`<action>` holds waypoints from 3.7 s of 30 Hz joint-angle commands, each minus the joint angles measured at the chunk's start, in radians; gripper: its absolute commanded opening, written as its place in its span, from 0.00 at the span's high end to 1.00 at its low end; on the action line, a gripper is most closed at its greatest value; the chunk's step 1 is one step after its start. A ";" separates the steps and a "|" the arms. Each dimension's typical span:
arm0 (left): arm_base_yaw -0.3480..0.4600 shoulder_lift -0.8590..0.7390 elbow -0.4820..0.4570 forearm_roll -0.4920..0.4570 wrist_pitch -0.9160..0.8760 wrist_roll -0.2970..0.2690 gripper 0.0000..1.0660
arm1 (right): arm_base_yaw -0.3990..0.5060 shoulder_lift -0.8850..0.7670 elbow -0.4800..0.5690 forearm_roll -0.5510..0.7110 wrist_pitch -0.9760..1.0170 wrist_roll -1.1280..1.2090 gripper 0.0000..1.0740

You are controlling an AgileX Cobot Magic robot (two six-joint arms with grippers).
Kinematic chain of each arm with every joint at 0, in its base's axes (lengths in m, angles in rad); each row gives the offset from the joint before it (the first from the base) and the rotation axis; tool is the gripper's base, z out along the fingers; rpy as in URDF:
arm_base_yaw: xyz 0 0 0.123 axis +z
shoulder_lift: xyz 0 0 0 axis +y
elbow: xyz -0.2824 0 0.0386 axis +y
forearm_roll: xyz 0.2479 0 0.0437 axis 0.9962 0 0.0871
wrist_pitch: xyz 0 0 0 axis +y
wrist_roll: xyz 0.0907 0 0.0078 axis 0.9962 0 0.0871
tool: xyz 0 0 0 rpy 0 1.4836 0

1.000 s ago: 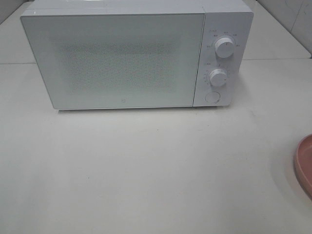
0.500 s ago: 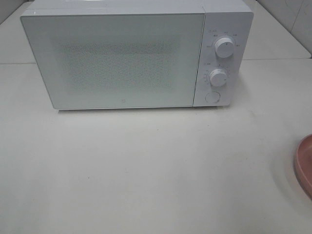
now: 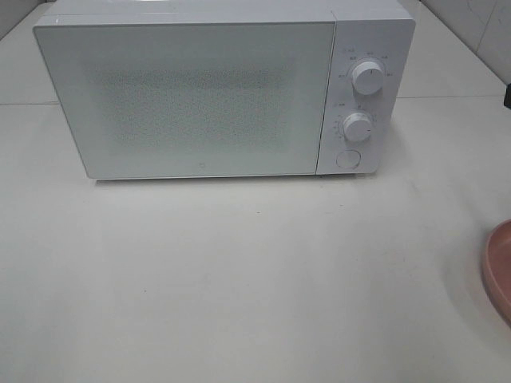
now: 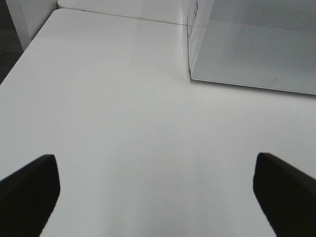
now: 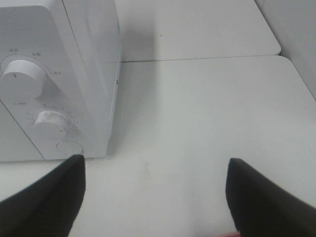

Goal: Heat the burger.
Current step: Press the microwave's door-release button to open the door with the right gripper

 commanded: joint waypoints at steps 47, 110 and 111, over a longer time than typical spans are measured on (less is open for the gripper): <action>-0.001 -0.024 0.000 -0.005 -0.015 -0.003 0.04 | 0.632 0.543 0.178 0.694 -1.054 -0.414 0.29; -0.001 -0.017 0.000 -0.005 -0.015 -0.003 0.04 | 0.635 0.646 0.176 0.635 -1.011 1.224 1.00; -0.001 -0.017 0.000 -0.005 -0.015 -0.003 0.04 | 0.619 0.646 0.176 0.612 -1.011 1.235 1.00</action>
